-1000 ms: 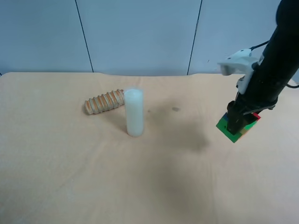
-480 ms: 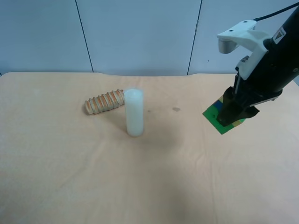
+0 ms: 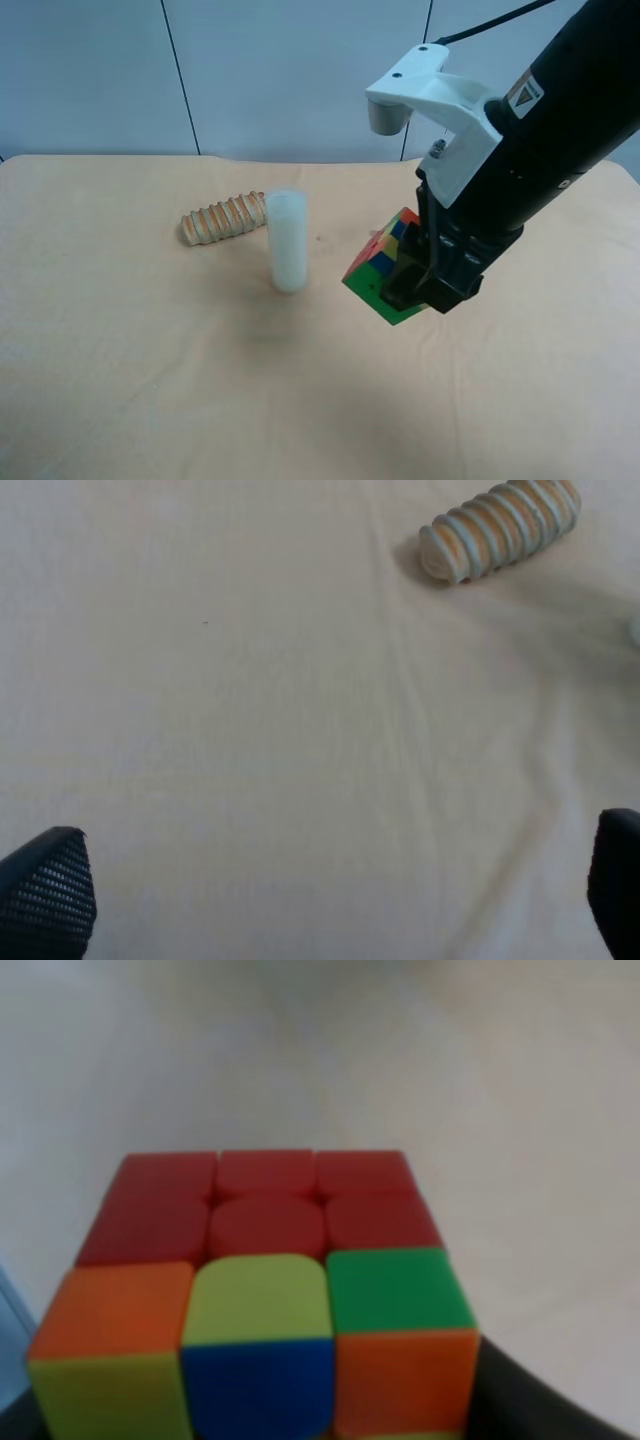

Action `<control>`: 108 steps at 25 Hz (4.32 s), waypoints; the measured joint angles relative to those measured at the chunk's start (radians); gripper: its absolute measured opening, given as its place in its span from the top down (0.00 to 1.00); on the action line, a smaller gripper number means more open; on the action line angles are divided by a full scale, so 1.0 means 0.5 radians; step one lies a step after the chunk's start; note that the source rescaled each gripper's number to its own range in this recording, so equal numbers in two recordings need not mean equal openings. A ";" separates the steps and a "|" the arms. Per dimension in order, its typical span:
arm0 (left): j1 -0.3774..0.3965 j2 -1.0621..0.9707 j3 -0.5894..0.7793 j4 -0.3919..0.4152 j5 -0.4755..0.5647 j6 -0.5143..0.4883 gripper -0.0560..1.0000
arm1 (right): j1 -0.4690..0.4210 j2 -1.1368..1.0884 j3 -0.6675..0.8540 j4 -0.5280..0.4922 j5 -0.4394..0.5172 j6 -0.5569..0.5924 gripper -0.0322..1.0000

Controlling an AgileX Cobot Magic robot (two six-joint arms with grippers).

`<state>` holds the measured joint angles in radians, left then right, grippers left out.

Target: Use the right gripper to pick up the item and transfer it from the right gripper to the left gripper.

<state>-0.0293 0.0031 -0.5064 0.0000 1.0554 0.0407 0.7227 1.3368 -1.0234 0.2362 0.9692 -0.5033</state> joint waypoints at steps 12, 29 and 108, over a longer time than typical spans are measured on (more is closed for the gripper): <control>0.000 0.439 -0.021 -0.406 -0.015 0.182 0.00 | 0.026 0.000 0.000 0.563 -0.223 -0.600 0.97; 0.000 1.373 -0.173 -1.914 0.037 0.731 0.00 | 0.026 0.000 0.000 0.885 -0.333 -1.013 0.97; -0.321 1.907 -0.592 -1.611 0.041 0.412 0.00 | 0.607 0.208 0.000 0.530 -1.038 -0.611 0.97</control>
<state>-0.1900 0.9565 -0.8024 -0.8055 1.0758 0.2469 1.0262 1.4408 -1.0234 0.5011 0.4504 -0.8087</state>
